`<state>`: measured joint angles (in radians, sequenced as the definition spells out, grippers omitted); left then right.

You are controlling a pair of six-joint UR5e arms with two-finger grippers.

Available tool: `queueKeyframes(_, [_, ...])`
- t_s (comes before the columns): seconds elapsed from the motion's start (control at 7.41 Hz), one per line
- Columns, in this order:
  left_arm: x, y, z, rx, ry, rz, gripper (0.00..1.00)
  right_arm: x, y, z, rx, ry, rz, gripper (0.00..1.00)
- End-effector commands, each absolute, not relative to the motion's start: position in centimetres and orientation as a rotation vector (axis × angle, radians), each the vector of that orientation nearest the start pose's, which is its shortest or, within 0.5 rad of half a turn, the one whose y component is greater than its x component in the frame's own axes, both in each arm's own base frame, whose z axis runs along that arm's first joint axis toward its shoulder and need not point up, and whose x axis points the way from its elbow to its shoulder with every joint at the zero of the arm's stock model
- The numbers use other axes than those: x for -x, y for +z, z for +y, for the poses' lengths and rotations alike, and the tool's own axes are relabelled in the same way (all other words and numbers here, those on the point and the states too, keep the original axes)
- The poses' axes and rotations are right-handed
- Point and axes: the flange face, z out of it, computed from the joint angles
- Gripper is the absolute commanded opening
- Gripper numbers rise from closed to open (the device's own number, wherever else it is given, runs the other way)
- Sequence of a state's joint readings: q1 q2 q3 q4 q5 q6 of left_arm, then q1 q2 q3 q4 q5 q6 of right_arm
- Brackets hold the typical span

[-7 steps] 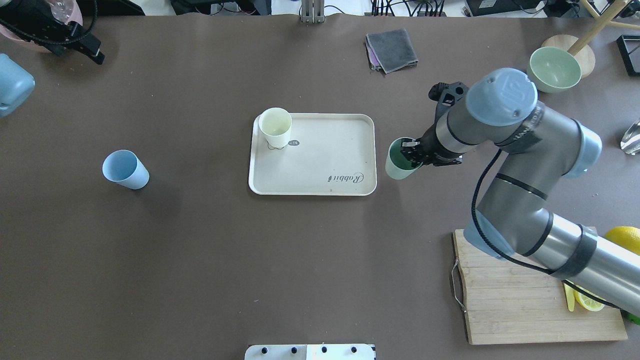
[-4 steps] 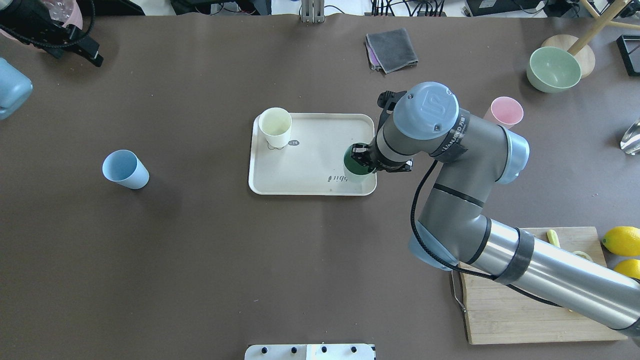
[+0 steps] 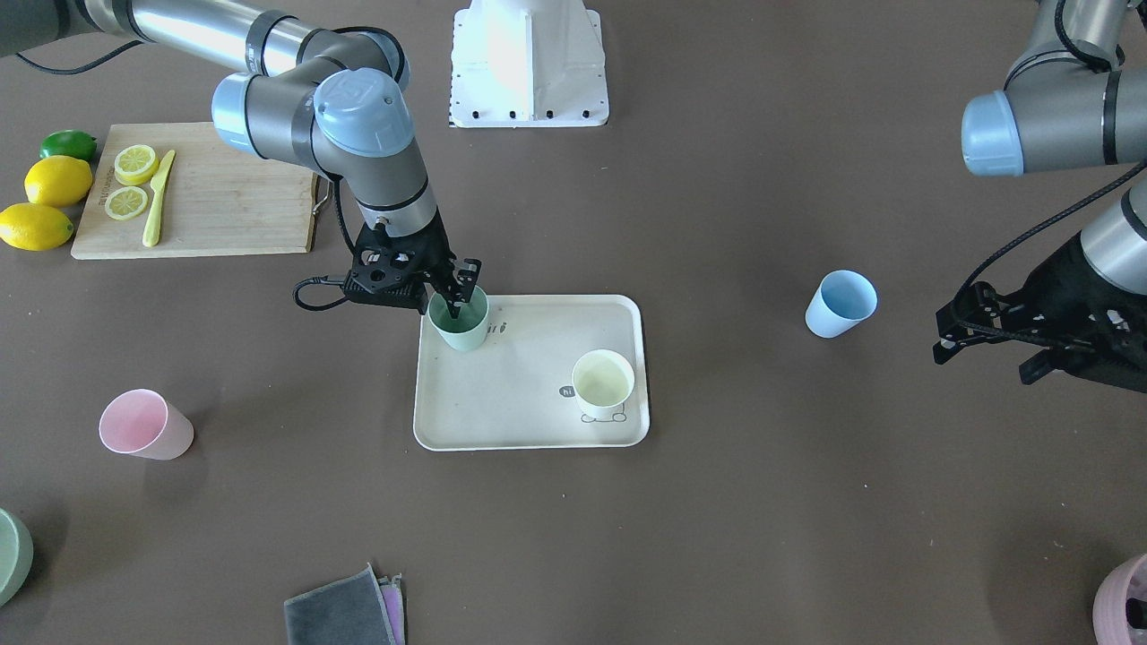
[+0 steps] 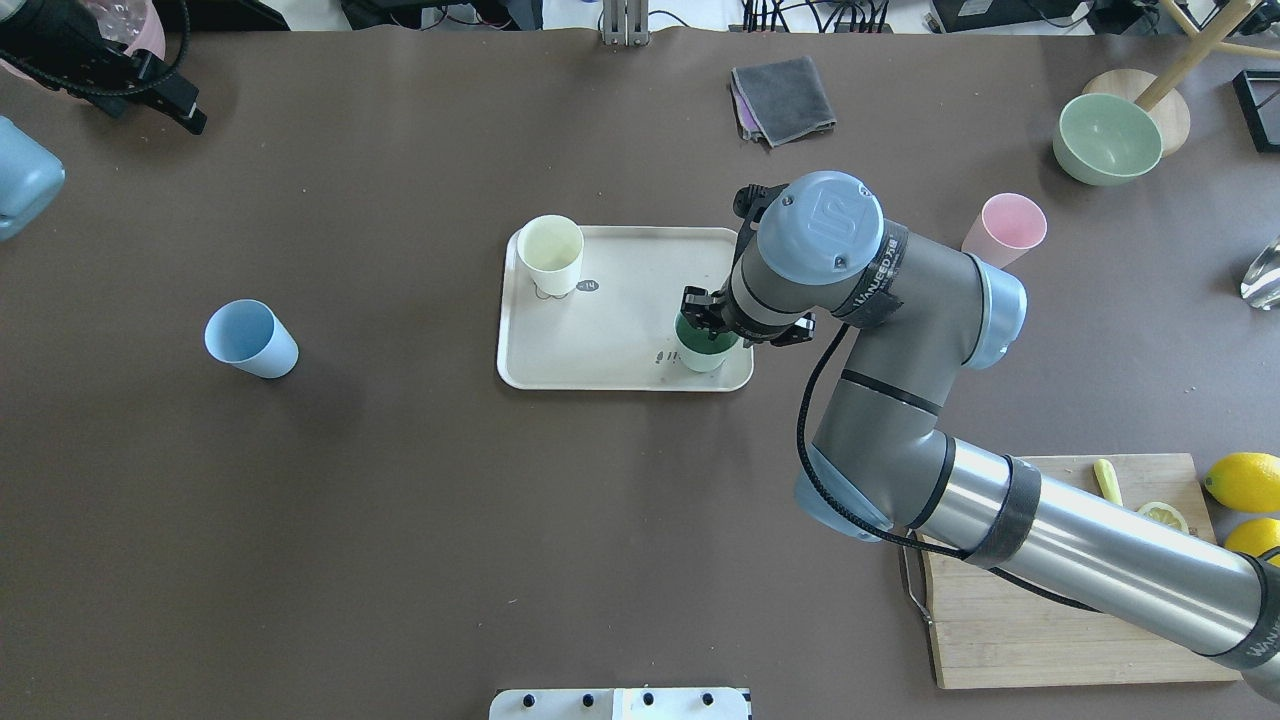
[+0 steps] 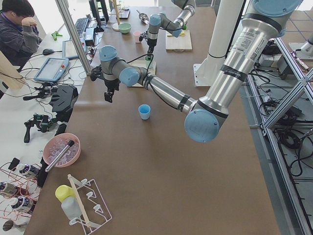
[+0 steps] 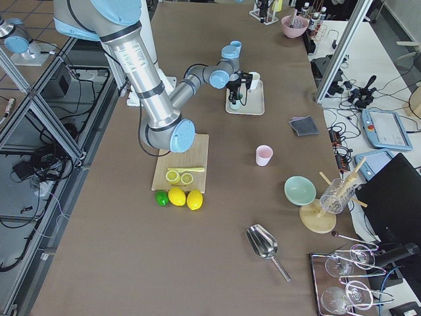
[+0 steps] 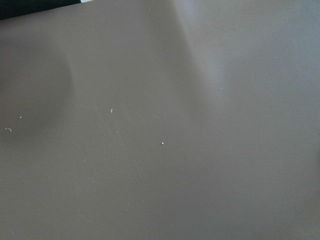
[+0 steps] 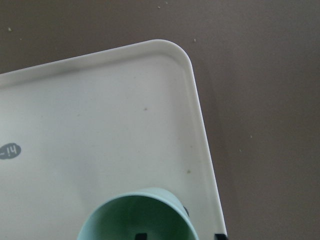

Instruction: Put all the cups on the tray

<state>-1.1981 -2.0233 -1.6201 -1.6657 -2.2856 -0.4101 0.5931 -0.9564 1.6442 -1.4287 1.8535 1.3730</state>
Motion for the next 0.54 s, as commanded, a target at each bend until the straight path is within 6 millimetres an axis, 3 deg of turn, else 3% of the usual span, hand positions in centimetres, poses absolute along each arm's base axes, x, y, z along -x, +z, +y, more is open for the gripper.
queueKeyframes(0.0, [-17.3, 36.7, -62.9, -0.26, 0.178, 0.857, 0.98, 46.3, 23.2, -49.6, -0.058, 0.259, -0.918, 1.0])
queueKeyframes(0.13, [-16.8, 37.6, -61.7, -0.254, 0.176, 0.856, 0.98, 42.8, 23.1, -51.9, -0.053, 0.227, -0.907, 1.0])
queueKeyframes(0.4, [-17.3, 40.2, -56.3, -0.192, 0.133, 0.867, 0.98, 35.2, 25.0, -56.2, -0.052, 0.211, -0.851, 1.0])
